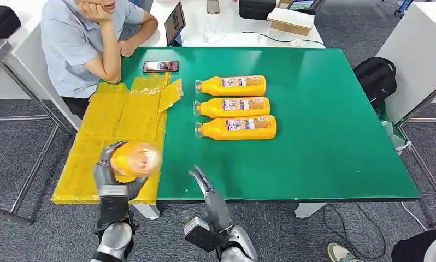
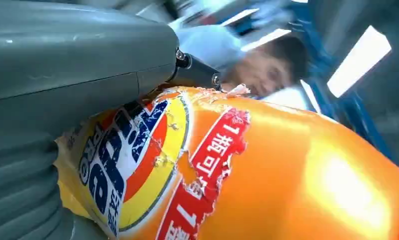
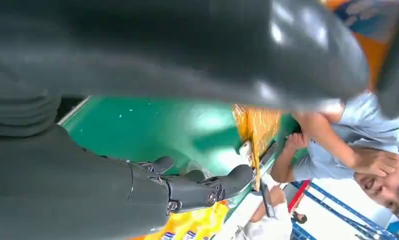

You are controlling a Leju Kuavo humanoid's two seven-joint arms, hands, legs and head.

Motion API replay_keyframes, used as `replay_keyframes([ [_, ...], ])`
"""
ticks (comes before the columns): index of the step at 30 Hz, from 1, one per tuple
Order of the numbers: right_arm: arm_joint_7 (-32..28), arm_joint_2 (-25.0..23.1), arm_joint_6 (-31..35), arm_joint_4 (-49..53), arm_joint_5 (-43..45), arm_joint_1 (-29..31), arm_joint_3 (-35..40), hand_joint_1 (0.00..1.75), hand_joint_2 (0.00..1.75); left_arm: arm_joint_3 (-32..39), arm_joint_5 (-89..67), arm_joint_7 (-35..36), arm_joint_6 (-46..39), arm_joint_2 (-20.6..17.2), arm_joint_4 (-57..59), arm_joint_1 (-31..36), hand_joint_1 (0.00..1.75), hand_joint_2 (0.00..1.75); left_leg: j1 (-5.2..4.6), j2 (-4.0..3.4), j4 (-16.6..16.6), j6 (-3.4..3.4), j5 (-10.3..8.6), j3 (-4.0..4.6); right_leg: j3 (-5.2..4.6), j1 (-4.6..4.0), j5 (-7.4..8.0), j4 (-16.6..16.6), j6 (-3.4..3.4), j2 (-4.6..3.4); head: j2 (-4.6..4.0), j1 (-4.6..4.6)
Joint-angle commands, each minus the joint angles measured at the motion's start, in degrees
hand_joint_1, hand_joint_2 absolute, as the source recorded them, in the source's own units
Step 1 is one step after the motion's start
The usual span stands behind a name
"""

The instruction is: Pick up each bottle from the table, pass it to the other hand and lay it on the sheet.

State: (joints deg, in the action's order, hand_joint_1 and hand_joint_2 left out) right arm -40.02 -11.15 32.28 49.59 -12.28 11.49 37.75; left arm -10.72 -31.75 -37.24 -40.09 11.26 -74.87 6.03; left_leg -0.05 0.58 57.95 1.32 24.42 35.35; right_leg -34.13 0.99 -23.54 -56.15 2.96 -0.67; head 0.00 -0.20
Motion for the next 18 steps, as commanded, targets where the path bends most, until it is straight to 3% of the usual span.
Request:
replay_keyframes([
  [1, 0.0, 0.3, -3.0, 1.5, 2.2, 0.8, 3.4, 0.00, 0.00, 6.2, -25.1, 12.3, 0.1, -3.5, 31.4, 17.5, 1.75, 1.75, 0.11, 0.15, -0.1, -0.21, 0.02, -0.51, 0.57, -0.15, -0.11, 0.1, -0.30, 0.33, 0.00, -0.02],
  [2, 0.0, 0.0, -3.8, 1.0, 2.6, 0.7, 3.6, 0.00, 0.00, 5.2, -25.1, 14.7, 0.4, -4.3, 37.1, 19.9, 1.75, 1.75, 0.03, 0.08, -0.1, -0.11, -0.06, -0.21, 0.22, -0.05, -0.01, 0.0, -0.15, 0.19, 0.00, -0.02],
  [4, 0.0, -0.1, -4.7, 0.8, 3.3, 0.4, 3.6, 0.00, 0.00, 3.7, -26.3, 16.5, 0.5, -5.2, 39.9, 21.4, 1.75, 1.75, 0.08, 0.24, -0.2, -0.16, -0.09, -0.36, 0.42, -0.11, -0.04, 0.1, -0.20, 0.37, 0.00, 0.02],
  [5, 0.0, -0.2, -6.0, 0.5, 4.0, 0.2, 3.7, 0.00, 1.75, 2.5, -27.7, 18.9, 1.3, -6.0, 42.4, 22.6, 1.75, 1.75, 0.09, 0.13, -0.1, -0.17, -0.11, -0.27, 0.33, -0.08, -0.03, 0.1, -0.15, 0.22, 0.00, 0.00],
  [13, 0.0, -1.0, -11.0, -1.3, 6.2, -1.2, 2.3, 0.00, 1.75, -1.7, -32.5, 31.0, 10.2, -8.6, 50.5, 28.6, 1.75, 1.75, 0.12, 0.07, -0.1, -0.18, -0.06, -0.29, 0.33, -0.10, -0.07, 0.0, -0.14, 0.18, 0.00, 0.02],
  [14, 0.0, -1.1, -11.1, -1.6, 6.5, -1.4, 1.9, 0.00, 1.75, -1.9, -32.8, 31.9, 11.4, -8.7, 51.1, 29.0, 1.59, 1.75, 0.14, 0.03, -0.1, -0.18, -0.06, -0.28, 0.33, -0.11, -0.05, 0.0, -0.14, 0.13, 0.00, 0.02],
  [16, 0.0, -1.5, -11.5, -2.5, 7.2, -1.7, 0.9, 0.00, 1.75, -2.0, -32.7, 32.6, 14.3, -8.8, 51.7, 29.6, 1.54, 1.75, 0.10, -0.12, -0.1, -0.20, -0.07, -0.32, 0.33, -0.08, 0.00, 0.0, -0.16, -0.01, 0.00, 0.00],
  [17, 0.0, -1.4, -11.4, -2.5, 7.2, -1.9, 0.8, 0.00, 1.75, -1.8, -32.3, 32.3, 14.8, -8.7, 51.6, 29.6, 1.26, 1.75, 0.12, -0.13, -0.1, -0.20, -0.09, -0.33, 0.33, -0.10, 0.02, 0.0, -0.17, -0.02, 0.00, 0.00],
  [18, 0.0, -1.4, -11.5, -2.5, 7.3, -2.1, 0.4, 0.00, 0.00, -1.2, -30.7, 30.9, 17.9, -8.5, 51.8, 29.7, 0.35, 1.75, 0.09, -0.11, -0.1, -0.18, -0.09, -0.29, 0.28, -0.07, 0.01, 0.0, -0.14, -0.01, 0.00, 0.00],
])
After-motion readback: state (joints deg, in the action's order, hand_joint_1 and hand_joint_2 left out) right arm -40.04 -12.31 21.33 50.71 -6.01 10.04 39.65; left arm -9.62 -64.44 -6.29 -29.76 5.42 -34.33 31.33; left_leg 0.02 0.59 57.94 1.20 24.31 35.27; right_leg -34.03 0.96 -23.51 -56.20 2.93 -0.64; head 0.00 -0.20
